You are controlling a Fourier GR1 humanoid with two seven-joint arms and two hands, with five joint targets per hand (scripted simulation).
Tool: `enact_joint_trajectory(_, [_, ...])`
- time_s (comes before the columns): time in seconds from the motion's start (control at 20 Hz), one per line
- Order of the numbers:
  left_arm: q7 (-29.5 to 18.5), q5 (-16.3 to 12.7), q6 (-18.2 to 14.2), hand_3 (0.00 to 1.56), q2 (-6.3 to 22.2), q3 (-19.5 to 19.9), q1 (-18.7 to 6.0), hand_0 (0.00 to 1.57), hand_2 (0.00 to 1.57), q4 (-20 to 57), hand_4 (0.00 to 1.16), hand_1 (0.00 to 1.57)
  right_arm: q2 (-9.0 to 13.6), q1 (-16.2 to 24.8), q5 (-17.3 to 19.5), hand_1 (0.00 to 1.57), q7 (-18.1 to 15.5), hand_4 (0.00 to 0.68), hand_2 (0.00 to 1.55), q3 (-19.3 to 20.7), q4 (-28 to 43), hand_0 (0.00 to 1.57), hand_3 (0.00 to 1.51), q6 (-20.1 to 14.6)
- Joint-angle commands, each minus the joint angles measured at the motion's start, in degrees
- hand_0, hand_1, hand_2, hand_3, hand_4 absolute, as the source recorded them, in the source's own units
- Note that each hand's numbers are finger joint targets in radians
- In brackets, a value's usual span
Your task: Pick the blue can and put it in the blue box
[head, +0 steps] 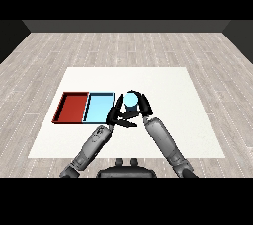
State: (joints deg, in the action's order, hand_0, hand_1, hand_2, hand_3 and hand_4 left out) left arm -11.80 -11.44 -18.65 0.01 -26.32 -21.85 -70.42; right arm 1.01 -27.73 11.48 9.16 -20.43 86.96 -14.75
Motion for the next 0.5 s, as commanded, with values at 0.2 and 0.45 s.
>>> enact_joint_trajectory(0.2, [-3.5,-2.5,1.7,0.00,0.0,0.6,-2.2,0.00,0.00,3.8,0.00,0.00,-1.0,-0.6,0.4,1.49,3.3,0.546,1.46,-4.4,2.7,1.49,1.38,-2.2])
enact_joint_trajectory(0.45, [-2.2,-5.7,-0.5,0.00,0.0,-3.8,-1.8,0.00,0.00,0.3,0.00,0.00,-1.0,-2.3,-2.2,1.40,1.8,0.573,1.45,-5.5,0.6,1.40,1.38,-4.0])
